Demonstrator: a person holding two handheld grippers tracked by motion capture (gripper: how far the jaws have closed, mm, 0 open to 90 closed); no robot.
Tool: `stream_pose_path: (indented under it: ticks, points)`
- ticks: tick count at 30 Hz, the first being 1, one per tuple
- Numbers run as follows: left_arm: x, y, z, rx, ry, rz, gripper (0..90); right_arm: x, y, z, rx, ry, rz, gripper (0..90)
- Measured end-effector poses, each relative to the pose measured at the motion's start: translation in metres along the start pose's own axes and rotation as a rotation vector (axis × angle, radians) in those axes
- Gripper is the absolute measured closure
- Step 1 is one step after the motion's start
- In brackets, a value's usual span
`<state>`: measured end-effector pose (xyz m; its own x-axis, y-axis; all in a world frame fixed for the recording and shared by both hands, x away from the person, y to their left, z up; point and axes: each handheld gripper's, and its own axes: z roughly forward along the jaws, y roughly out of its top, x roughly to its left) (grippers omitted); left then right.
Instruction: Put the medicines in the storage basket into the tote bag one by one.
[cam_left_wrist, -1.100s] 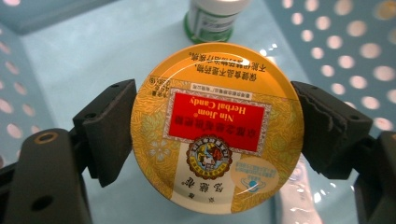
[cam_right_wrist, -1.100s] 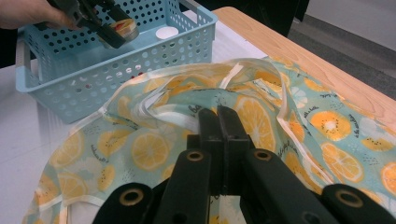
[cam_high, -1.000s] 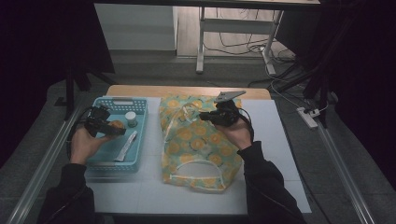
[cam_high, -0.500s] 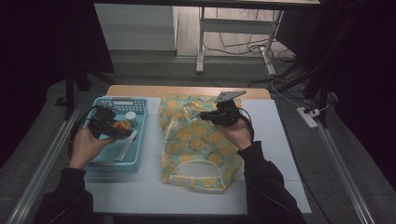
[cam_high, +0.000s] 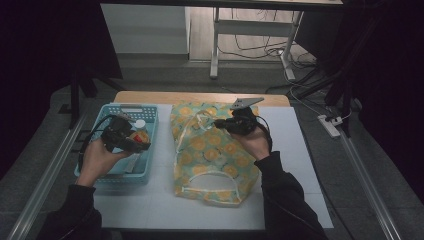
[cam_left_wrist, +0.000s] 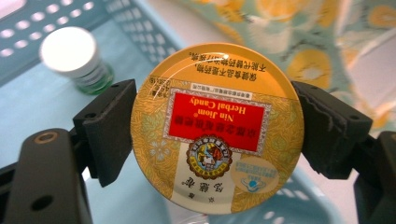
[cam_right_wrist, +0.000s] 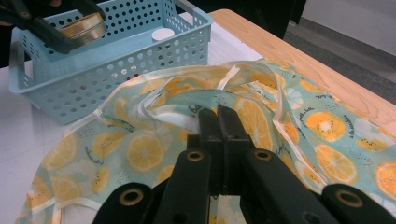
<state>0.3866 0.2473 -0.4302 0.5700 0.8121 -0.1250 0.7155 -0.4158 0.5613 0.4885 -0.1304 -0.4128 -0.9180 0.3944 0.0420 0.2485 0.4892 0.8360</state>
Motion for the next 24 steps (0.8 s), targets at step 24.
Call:
stream_pose_path:
  ticks: [24]
  points:
    - [-0.059,0.030,0.017,-0.003,-0.121,0.151,20.2,-0.002,-0.001,0.001,-0.002,-0.004,0.005,90.0]
